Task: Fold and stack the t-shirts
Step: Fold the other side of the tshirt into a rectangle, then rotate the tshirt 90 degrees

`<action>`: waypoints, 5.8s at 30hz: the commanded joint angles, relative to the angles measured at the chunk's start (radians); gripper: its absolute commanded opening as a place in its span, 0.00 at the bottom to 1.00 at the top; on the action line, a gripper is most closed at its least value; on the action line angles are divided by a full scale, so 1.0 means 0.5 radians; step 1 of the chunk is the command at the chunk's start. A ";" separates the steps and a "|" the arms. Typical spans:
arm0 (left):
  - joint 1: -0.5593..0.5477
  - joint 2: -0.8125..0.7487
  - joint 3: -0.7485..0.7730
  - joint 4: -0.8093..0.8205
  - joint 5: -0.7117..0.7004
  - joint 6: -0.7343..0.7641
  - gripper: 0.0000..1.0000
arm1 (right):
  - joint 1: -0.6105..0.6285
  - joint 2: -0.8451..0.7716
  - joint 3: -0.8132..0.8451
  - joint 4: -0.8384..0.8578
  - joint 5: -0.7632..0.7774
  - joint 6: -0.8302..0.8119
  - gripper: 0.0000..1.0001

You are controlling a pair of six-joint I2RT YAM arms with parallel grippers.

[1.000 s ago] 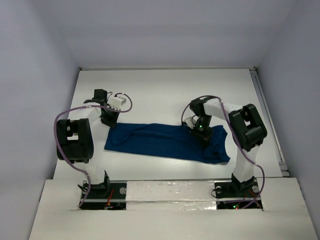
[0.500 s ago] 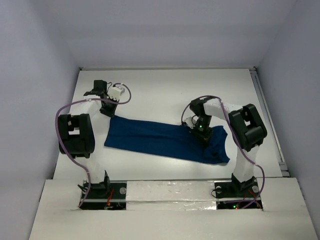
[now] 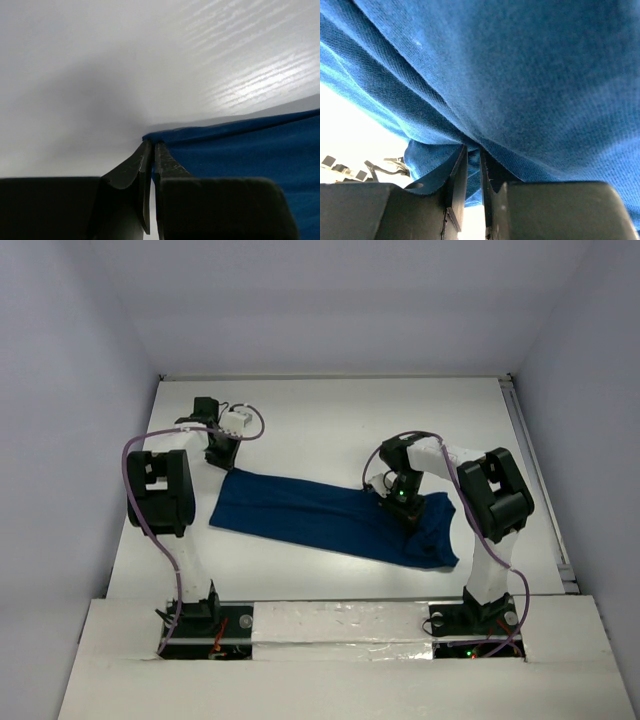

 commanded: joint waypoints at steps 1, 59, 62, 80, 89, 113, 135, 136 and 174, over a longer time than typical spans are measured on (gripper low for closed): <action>0.009 0.041 0.084 0.086 -0.082 -0.072 0.02 | 0.043 0.062 -0.066 0.179 -0.005 -0.009 0.21; -0.304 -0.422 -0.738 0.111 -0.037 0.152 0.13 | 0.043 0.261 0.511 0.094 0.630 0.390 0.13; -0.304 -0.425 -0.793 0.138 -0.092 0.170 0.13 | 0.043 0.322 0.606 0.069 0.633 0.393 0.13; -0.166 -0.563 -0.864 -0.457 0.270 0.640 0.11 | -0.101 0.807 1.624 -0.130 0.722 0.482 0.13; -0.166 -0.474 -0.606 -0.950 0.699 0.872 0.12 | -0.119 1.049 2.100 -0.100 0.557 0.568 0.13; -0.295 -0.438 -0.262 -0.776 0.752 0.821 0.04 | -0.178 0.025 0.957 0.321 -0.017 0.590 0.01; -0.295 -0.321 -0.603 -0.488 0.531 0.793 0.00 | -0.122 0.445 0.955 0.367 0.023 0.639 0.00; -0.295 -0.324 -0.624 -0.497 0.531 0.802 0.00 | -0.122 0.466 0.980 0.354 0.029 0.645 0.00; -1.209 0.121 0.231 -1.230 1.338 1.143 0.00 | -0.122 0.804 1.990 0.207 -0.125 0.685 0.00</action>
